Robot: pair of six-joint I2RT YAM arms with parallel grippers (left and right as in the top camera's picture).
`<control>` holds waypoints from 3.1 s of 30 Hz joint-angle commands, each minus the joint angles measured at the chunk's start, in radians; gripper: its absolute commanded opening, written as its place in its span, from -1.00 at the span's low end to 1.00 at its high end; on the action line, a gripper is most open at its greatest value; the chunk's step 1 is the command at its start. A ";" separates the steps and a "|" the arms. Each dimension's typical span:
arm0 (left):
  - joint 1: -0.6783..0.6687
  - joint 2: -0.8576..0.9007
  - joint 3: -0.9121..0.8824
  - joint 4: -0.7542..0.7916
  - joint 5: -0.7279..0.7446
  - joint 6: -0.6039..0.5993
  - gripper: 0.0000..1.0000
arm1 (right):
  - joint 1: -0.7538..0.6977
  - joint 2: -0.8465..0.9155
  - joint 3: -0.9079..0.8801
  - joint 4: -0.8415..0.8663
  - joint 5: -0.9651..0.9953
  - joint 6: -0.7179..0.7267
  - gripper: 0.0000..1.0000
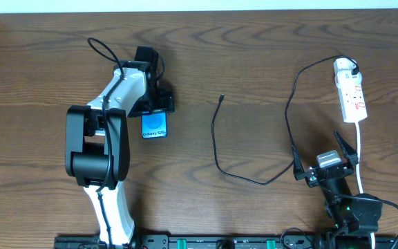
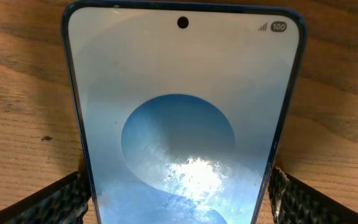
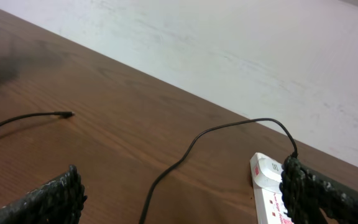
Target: Plug charger to phone and switch on socket
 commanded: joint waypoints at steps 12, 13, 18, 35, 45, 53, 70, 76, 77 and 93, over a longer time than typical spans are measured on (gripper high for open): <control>0.002 0.027 -0.040 -0.017 0.013 0.002 0.86 | 0.007 -0.004 -0.001 -0.005 -0.002 0.007 0.99; 0.002 0.027 -0.040 -0.017 0.013 0.002 0.86 | 0.007 -0.004 -0.001 -0.005 -0.002 0.007 0.98; 0.002 0.027 -0.041 -0.016 0.013 0.002 0.86 | 0.007 -0.004 -0.001 -0.004 -0.002 0.007 0.99; 0.002 0.027 -0.041 -0.018 -0.002 0.068 0.72 | 0.007 -0.004 -0.001 -0.005 -0.002 0.007 0.98; 0.002 0.027 -0.041 -0.020 -0.003 0.071 0.56 | 0.007 -0.004 -0.001 -0.005 -0.002 0.007 0.98; 0.002 0.027 -0.040 -0.021 -0.006 0.071 0.47 | 0.007 -0.004 -0.001 -0.005 -0.002 0.007 0.99; 0.002 -0.043 0.024 -0.093 -0.006 0.070 0.41 | 0.007 -0.004 -0.001 -0.005 -0.002 0.007 0.98; 0.002 -0.119 0.024 -0.102 -0.006 0.069 0.40 | 0.007 -0.004 -0.001 -0.004 -0.002 0.007 0.98; 0.002 -0.130 0.024 -0.105 -0.006 0.066 0.41 | 0.007 -0.004 -0.001 -0.005 -0.002 0.007 0.98; 0.002 -0.181 0.024 -0.148 -0.006 0.051 0.41 | 0.007 -0.004 -0.001 -0.005 -0.002 0.007 0.98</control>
